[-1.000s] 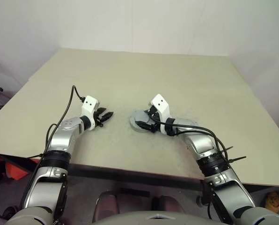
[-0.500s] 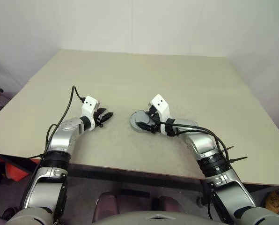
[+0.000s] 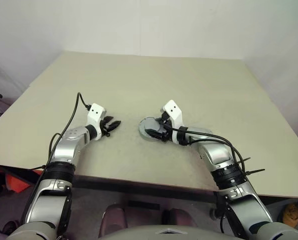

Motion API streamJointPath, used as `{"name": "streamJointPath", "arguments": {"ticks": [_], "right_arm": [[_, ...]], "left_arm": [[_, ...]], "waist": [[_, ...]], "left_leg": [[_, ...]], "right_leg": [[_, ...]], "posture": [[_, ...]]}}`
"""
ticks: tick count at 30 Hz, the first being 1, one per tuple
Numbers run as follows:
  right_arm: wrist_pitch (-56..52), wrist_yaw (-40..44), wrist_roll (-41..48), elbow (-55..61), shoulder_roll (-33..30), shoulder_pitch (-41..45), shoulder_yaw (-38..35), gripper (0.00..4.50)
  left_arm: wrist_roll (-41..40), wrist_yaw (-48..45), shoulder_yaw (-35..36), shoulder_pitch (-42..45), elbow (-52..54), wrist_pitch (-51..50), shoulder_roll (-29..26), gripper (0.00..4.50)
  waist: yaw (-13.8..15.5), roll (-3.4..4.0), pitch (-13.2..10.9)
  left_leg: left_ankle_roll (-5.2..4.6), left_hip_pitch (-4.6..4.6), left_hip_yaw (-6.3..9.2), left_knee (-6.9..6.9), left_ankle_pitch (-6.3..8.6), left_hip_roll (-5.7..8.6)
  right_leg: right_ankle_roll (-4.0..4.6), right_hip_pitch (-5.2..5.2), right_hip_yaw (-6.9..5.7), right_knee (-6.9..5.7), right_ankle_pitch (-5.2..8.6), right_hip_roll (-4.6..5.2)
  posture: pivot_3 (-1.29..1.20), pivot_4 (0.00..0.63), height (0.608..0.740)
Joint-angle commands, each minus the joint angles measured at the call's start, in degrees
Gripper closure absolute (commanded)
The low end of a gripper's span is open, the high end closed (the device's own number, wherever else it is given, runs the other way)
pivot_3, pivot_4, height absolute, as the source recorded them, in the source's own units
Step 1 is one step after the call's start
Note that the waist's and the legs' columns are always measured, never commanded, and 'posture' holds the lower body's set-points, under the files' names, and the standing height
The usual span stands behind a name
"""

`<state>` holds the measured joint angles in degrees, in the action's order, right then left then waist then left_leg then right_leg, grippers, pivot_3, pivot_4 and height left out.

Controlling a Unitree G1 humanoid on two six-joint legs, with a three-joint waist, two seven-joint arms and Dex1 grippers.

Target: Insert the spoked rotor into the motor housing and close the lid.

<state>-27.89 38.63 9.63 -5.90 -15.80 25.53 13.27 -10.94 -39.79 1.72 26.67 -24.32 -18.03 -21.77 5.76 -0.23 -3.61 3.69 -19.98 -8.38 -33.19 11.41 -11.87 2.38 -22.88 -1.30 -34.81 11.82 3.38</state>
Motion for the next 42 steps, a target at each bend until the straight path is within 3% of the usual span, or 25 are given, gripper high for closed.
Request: {"name": "streamJointPath", "arguments": {"ticks": [1,24,42], "right_arm": [[3.54,-0.41,-1.49,2.94,-0.58,0.63,-0.06,1.42],[1.7,-1.05,-1.88,2.06,1.27,1.95,0.04,1.42],[-1.49,-1.5,-4.97,-0.34,-1.25,0.88,2.42,1.42]], "left_arm": [[0.08,-0.12,-0.07,1.19,1.0,0.77,-0.23,2.06],[0.27,-0.03,-0.15,0.53,1.73,0.64,-0.44,2.06],[0.51,0.01,-0.24,0.06,2.12,0.62,-0.21,2.06]], "waist": [[-0.02,0.0,0.0],[-0.26,0.01,-0.01],[-0.17,0.01,-0.01]], "left_leg": [[0.0,-0.02,0.0,0.0,0.0,0.0],[0.0,-0.06,0.0,0.0,0.0,-0.01],[0.03,0.01,0.0,0.0,-0.02,-0.01]], "right_leg": [[0.0,-0.02,0.0,0.0,0.0,0.0],[0.0,-0.12,0.0,-0.01,0.0,-0.03],[0.01,-0.03,0.01,-0.06,-0.01,-0.02]], "posture": [[0.0,0.0,0.74],[0.0,0.0,0.74],[0.0,0.0,0.74]]}}
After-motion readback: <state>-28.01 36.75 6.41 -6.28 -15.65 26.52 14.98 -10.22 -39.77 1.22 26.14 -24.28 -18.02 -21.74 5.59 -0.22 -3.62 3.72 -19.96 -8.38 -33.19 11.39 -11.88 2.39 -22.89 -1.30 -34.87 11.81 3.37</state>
